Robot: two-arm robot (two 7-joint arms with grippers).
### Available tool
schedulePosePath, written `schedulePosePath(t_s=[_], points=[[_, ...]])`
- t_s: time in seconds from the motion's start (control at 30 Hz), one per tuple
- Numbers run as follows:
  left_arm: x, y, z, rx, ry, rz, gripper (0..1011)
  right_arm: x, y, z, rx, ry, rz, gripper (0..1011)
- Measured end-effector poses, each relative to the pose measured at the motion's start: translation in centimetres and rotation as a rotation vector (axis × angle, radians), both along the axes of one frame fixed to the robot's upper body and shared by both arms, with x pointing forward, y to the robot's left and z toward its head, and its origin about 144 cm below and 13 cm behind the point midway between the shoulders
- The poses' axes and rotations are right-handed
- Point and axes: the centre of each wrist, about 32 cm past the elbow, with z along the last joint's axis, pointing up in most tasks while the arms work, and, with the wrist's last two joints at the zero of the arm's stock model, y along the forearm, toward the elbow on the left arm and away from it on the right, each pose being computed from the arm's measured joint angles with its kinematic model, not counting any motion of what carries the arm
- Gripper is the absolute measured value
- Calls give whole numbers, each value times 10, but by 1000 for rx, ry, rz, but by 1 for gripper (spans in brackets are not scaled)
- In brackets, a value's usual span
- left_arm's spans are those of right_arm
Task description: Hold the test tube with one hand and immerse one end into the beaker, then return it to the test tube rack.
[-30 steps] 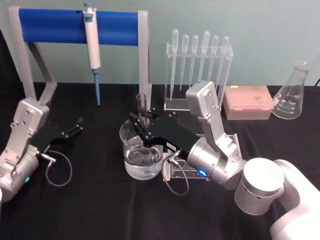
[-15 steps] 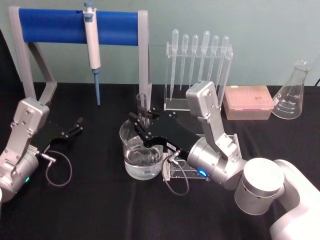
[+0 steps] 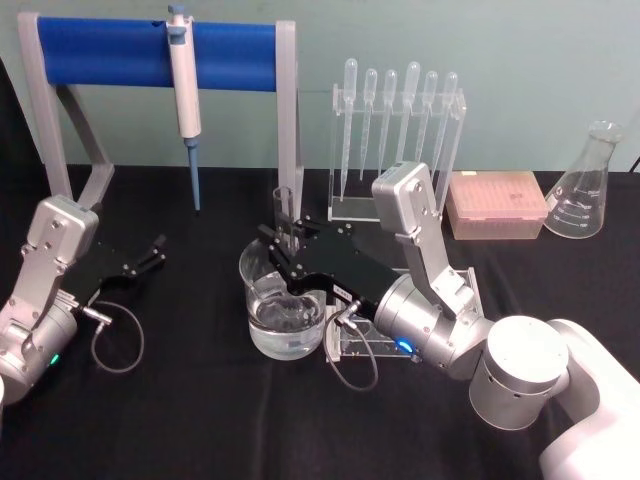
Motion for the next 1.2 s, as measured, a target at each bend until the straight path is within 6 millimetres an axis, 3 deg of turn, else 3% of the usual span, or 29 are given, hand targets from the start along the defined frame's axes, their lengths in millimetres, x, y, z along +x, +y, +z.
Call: schedulePosePath(t_s=[1.2], points=[[0,0,0,0,0,0,1000,0,0,0,0,0,0,225]])
